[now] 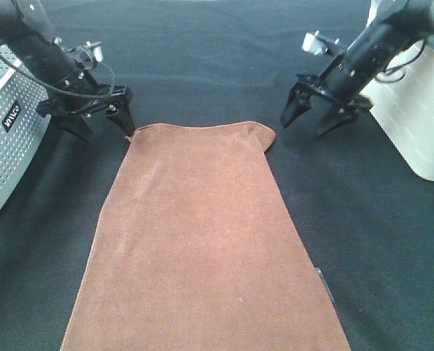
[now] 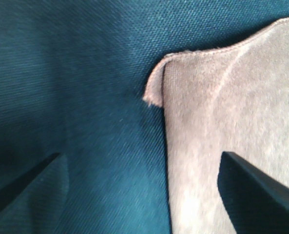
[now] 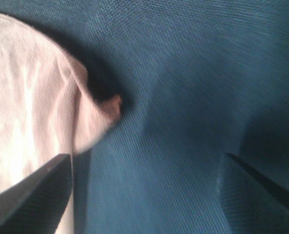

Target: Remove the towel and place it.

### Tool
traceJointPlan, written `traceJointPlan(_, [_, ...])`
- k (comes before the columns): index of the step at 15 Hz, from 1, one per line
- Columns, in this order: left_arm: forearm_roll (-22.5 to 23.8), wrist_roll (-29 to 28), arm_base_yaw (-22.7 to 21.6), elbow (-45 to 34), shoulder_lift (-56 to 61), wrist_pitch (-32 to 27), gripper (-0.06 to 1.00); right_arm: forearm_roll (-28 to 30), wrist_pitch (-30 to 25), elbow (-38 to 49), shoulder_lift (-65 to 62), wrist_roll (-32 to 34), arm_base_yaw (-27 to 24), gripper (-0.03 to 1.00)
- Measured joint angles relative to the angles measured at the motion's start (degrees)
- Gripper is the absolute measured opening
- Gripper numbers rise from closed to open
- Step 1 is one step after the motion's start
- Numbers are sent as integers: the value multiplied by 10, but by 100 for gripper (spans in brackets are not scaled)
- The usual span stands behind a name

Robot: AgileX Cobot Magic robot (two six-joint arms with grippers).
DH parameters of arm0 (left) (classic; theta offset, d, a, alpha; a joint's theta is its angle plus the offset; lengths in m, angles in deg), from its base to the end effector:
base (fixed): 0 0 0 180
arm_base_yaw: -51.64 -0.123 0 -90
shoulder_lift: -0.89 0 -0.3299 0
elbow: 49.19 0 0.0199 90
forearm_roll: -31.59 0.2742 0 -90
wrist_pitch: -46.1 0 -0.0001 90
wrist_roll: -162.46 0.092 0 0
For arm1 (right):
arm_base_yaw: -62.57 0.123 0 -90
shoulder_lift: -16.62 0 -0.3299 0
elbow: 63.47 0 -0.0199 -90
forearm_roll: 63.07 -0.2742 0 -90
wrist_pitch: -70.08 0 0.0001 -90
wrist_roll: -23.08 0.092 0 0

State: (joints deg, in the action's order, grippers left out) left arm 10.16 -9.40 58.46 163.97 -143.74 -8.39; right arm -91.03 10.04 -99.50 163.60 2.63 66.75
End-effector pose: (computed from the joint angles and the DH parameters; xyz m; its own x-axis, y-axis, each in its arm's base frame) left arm 0.5484 -0.0932 0.1477 -0.9672 0.0368 -0.2513 0.1159 0.9445 -0.3075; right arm 0.5532 0.0779 0.1411 -0.9554 -0.1593 -0.2487 -0.2465 0.8938 0.3746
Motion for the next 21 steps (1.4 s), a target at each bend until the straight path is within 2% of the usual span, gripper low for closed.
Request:
traceJointPlan(6, [-17,13,-1,6,-32,16,78,-120,7,-10,50,-64,0,74])
traceJointPlan(11, [-18,13,-1,7,-32,15,78,-126,6,-11,51,-69,-1,74])
traceJointPlan(14, [-65,15,3,7,-36,28,75,-127,20,-11,51,-69,6,74])
traceJointPlan(15, [-65,15,3,7,-36,28,75,-127,20,-11,51,-69,6,74])
traceJointPlan(16, [-92,21,21,7,-40,46,69,-129,40,-11,51,-69,25,74])
traceJointPlan(20, [-103,23,36,7,-42,58,65,-125,56,-11,52,-64,45,74])
traceJointPlan(21, [-103,23,36,7,-44,61,63,-124,58,-11,52,-60,47,71])
